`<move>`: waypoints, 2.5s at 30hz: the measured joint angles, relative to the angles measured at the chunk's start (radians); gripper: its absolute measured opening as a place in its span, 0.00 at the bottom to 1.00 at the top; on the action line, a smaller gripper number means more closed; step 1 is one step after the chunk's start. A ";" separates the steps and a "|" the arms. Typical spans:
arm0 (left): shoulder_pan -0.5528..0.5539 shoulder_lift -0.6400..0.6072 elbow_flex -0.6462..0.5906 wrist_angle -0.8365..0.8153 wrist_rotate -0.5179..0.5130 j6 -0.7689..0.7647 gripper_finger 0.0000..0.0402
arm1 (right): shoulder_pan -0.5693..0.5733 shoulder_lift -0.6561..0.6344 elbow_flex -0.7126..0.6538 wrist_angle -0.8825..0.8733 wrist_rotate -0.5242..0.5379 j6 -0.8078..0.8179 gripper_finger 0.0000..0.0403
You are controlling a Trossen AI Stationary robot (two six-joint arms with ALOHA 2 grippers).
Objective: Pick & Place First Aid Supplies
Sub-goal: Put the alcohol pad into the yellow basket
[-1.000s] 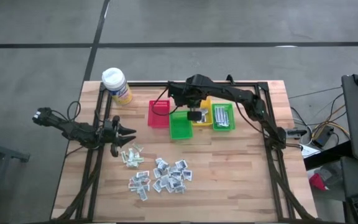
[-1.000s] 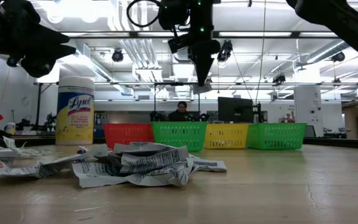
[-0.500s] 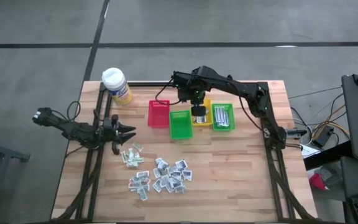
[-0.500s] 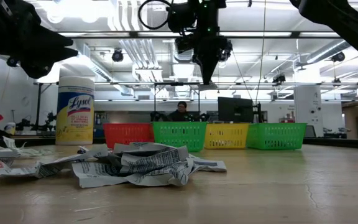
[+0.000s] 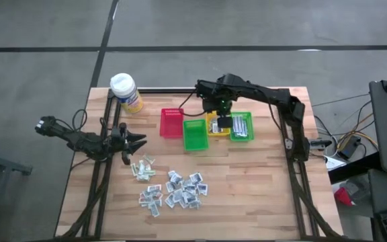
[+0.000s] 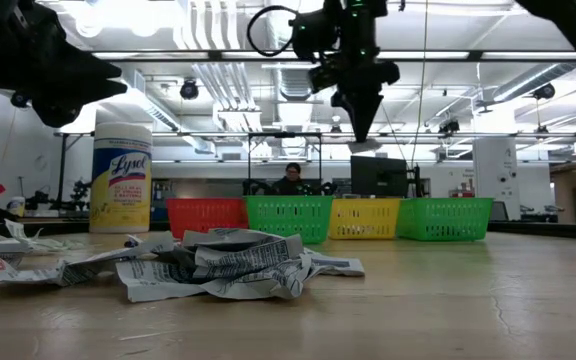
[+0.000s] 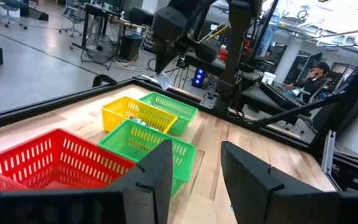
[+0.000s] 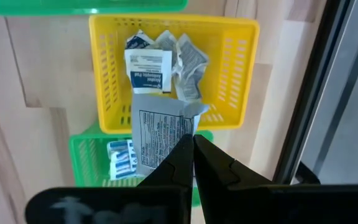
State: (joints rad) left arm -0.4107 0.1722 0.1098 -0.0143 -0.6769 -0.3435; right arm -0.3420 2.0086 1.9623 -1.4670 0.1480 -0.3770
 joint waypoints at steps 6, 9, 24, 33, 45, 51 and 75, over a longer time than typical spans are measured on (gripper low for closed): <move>0.000 0.000 0.000 0.000 -0.004 -0.006 0.33 | 0.000 -0.113 -0.198 0.162 -0.002 -0.002 0.02; 0.000 0.000 0.000 0.000 -0.005 -0.011 0.33 | 0.000 -0.150 -0.269 0.212 -0.002 -0.013 0.02; 0.000 0.000 0.000 0.000 -0.006 -0.021 0.33 | -0.001 -0.159 -0.401 0.426 -0.008 -0.103 0.02; 0.000 0.000 0.000 -0.001 -0.006 -0.020 0.33 | -0.025 -0.146 -0.464 0.497 -0.044 -0.128 0.02; 0.000 0.000 0.000 0.000 -0.006 -0.020 0.33 | -0.041 -0.143 -0.527 0.630 -0.055 -0.195 0.02; 0.000 0.000 0.000 -0.001 -0.006 -0.020 0.33 | -0.055 -0.143 -0.554 0.675 -0.075 -0.207 0.02; 0.000 0.000 0.000 -0.001 -0.006 -0.012 0.33 | -0.071 -0.141 -0.626 0.752 -0.107 -0.255 0.02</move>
State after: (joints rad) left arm -0.4103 0.1722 0.1100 -0.0151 -0.6827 -0.3558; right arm -0.4133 1.8671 1.3368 -0.7145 0.0410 -0.6319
